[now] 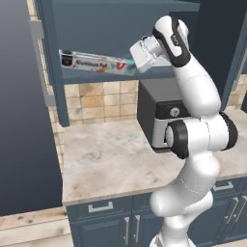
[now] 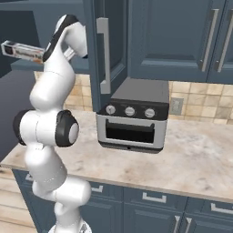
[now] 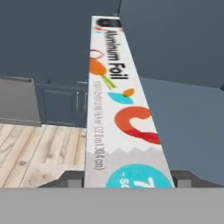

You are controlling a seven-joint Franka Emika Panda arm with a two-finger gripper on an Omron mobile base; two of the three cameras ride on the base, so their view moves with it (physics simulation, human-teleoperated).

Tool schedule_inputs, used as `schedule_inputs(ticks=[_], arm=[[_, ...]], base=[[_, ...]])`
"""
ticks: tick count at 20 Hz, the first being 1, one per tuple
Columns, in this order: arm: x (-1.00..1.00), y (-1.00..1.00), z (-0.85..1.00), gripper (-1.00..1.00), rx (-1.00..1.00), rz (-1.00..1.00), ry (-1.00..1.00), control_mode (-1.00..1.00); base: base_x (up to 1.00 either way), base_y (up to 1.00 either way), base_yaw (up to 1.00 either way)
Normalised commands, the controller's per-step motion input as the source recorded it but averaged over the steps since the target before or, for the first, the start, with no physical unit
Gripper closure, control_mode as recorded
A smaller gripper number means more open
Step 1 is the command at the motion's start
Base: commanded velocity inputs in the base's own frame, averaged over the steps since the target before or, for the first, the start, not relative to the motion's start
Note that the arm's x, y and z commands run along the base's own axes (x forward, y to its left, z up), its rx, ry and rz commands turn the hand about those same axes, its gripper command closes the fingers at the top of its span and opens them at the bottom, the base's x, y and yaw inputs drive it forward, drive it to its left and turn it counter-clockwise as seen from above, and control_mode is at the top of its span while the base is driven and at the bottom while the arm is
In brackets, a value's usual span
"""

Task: Retrieve the tupperware and aluminum foil from the cabinet and place them on the dining counter near the plate with tomato and sweet potato to prepare for storing leftovers.

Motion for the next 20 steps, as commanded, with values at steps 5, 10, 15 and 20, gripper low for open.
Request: schedule_inputs(ticks=[5,10,15,20], arm=[[-1.0,0.01,0.0,1.0,0.03,0.0,0.0,-1.0],[-1.0,0.0,-0.08,1.0,-0.21,0.0,0.03,-1.0],[-1.0,0.0,-0.31,1.0,-0.36,0.0,0.18,-1.0],[-1.0,-0.19,-0.59,1.0,-0.31,0.0,0.25,-1.0]], base=[[0.0,0.0,0.0],[0.0,0.0,0.0],[0.0,0.0,0.0],[0.0,0.0,0.0]])
